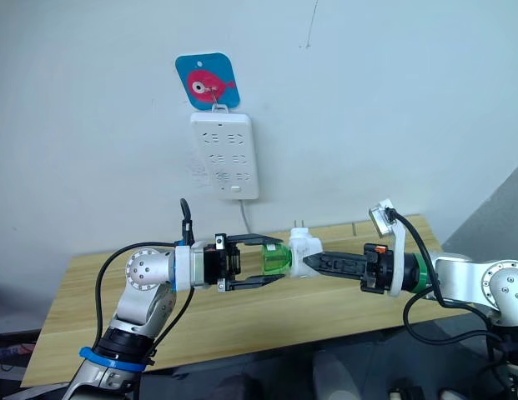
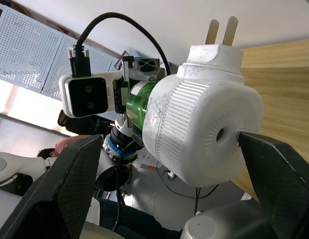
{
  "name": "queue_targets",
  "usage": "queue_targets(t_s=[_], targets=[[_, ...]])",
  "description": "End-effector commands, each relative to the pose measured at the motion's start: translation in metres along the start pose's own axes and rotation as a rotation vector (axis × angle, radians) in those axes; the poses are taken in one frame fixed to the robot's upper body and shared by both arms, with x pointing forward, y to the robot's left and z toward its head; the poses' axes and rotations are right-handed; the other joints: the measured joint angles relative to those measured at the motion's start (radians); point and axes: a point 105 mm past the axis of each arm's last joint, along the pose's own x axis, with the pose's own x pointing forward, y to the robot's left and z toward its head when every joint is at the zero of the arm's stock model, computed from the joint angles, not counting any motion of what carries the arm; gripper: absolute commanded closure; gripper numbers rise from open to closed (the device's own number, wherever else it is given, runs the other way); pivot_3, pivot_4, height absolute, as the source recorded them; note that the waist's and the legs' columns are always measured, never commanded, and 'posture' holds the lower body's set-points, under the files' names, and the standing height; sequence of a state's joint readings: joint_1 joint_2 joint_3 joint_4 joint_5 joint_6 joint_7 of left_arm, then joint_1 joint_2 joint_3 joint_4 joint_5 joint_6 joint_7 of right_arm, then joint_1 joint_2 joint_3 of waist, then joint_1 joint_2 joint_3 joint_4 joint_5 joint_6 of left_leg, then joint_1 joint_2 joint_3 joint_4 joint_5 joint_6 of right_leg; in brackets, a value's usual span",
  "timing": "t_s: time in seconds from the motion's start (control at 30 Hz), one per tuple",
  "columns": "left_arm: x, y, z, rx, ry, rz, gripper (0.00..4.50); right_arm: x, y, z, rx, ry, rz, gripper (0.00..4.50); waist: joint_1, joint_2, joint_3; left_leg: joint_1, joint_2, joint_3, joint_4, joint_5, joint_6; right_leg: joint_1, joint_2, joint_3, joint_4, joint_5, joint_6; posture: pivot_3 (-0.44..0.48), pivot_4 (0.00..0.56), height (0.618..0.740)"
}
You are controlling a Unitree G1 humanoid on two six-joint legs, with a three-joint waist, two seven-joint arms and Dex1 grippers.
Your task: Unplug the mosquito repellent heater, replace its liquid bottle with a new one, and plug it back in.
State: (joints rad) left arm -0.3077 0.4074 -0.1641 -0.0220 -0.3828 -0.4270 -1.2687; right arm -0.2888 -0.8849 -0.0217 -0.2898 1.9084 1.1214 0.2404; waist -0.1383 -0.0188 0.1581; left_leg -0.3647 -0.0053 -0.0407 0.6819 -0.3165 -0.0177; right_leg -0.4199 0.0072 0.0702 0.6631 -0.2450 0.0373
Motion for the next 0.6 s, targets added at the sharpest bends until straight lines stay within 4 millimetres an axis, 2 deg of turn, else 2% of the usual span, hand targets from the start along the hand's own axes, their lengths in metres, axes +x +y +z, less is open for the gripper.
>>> queue_targets(t_s=[0.03,0.17,0.4,0.6], targets=[[0.006,-0.005,-0.004,-0.01,0.008,-0.028,2.2,0.003,0.039,0.005,-0.096,0.011,0.176,0.0,0.0,0.0,0.0,0.0,0.0,0.0,0.0,0.0,0.0,0.0,0.0,0.0,0.0,0.0,0.0,-0.184,0.117,0.73],[0.005,-0.005,-0.005,-0.011,0.017,-0.026,2.2,0.003,0.042,0.005,-0.107,0.013,0.182,0.0,0.0,0.0,-0.001,0.0,0.0,0.0,0.0,0.0,0.0,0.0,0.0,0.0,0.0,0.0,0.0,-0.184,0.117,0.73],[0.006,-0.003,-0.003,-0.007,0.009,-0.016,2.2,0.0,0.03,0.004,-0.084,0.011,0.097,0.0,0.0,0.0,-0.001,0.0,0.0,0.0,0.0,0.0,0.0,0.0,0.0,0.0,0.0,0.0,0.0,-0.185,0.117,0.73],[0.005,-0.001,-0.001,-0.001,0.006,-0.006,2.2,-0.022,0.011,0.005,-0.053,0.006,-0.027,0.0,0.0,0.0,-0.001,0.0,0.0,0.0,0.0,0.0,0.0,0.0,0.0,0.0,0.0,0.0,0.0,-0.181,0.119,0.73]])
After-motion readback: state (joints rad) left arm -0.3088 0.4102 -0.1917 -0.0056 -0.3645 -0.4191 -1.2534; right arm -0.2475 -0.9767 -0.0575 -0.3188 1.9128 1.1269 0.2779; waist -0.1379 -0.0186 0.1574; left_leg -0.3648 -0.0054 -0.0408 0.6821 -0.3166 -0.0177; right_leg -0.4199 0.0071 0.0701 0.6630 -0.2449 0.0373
